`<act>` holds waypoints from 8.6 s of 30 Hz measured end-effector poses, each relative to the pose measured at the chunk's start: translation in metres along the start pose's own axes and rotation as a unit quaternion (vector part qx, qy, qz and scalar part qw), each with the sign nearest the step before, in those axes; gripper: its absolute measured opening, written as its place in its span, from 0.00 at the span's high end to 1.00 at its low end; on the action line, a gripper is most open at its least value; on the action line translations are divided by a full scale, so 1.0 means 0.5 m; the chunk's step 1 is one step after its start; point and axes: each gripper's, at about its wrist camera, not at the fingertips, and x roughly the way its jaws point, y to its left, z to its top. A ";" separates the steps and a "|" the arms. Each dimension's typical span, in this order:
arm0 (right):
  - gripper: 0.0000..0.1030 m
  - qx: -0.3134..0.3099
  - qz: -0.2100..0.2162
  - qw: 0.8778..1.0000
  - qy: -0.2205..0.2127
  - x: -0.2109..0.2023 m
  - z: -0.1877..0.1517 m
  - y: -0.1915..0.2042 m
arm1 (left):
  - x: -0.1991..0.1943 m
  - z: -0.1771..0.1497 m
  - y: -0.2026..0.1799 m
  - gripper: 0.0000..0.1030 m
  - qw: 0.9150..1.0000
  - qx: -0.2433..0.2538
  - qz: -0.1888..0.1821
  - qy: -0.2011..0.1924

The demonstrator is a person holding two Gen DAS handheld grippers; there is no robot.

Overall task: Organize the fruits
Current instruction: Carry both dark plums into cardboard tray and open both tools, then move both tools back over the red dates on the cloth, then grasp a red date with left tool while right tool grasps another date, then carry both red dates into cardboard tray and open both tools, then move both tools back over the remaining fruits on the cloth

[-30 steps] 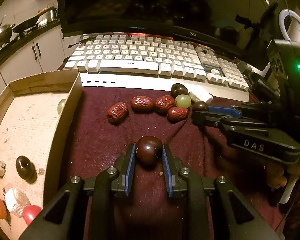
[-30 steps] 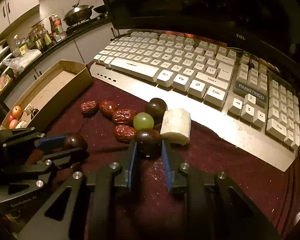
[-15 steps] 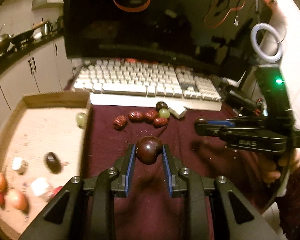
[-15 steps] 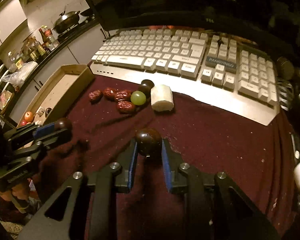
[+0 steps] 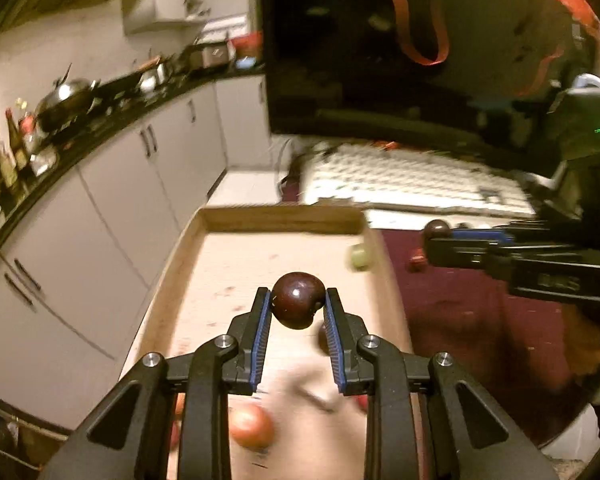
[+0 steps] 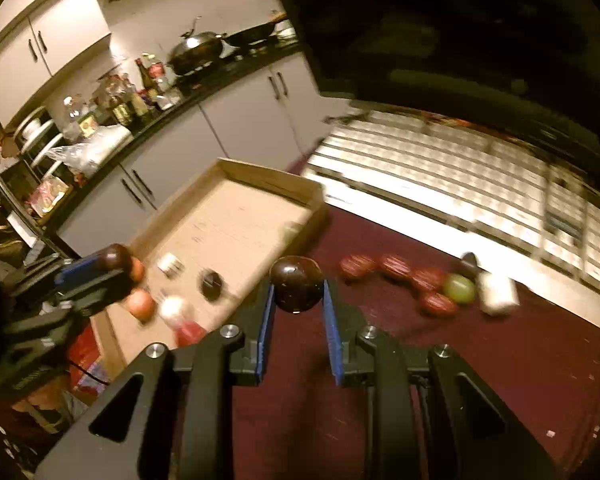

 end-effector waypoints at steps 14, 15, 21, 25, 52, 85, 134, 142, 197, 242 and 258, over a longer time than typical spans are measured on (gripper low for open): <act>0.75 0.014 0.002 0.998 0.057 0.190 0.039 0.099 | 0.130 0.008 0.064 0.75 0.997 -0.009 0.014 0.080; 0.75 0.016 -0.001 0.998 0.061 0.199 0.038 0.098 | 0.135 0.010 0.066 0.75 0.996 -0.006 0.014 0.083; 0.75 0.028 -0.020 0.996 0.084 0.242 0.041 0.077 | 0.161 0.027 0.062 0.75 0.994 0.009 0.026 0.102; 0.75 0.030 -0.019 0.996 0.086 0.247 0.044 0.073 | 0.191 0.028 0.060 0.75 0.992 0.012 0.020 0.127; 0.52 0.022 0.030 0.998 0.043 0.142 0.062 0.031 | 0.080 0.019 0.020 0.41 0.998 -0.009 0.014 0.067; 0.52 0.118 -0.053 0.991 0.036 0.062 -0.042 -0.260 | 0.161 0.032 -0.246 0.39 0.991 0.105 -0.031 0.082; 0.67 0.164 -0.055 0.983 -0.061 -0.025 -0.042 -0.328 | 0.252 0.041 -0.311 0.83 0.984 0.125 -0.054 0.115; 0.67 0.159 -0.051 0.982 -0.087 -0.049 -0.043 -0.322 | 0.139 0.026 -0.292 0.83 0.992 0.089 -0.069 0.052; 0.67 -0.020 -0.069 0.995 0.072 0.277 0.048 0.095 | 0.166 -0.029 0.033 0.82 0.992 -0.010 0.024 0.123; 0.53 0.113 -0.150 0.982 -0.029 -0.030 -0.047 -0.336 | 0.182 0.040 -0.295 0.26 0.994 0.085 -0.016 0.062; 0.68 0.080 -0.145 0.986 0.017 0.031 -0.059 -0.314 | 0.292 0.082 -0.343 0.27 0.978 0.175 -0.008 0.113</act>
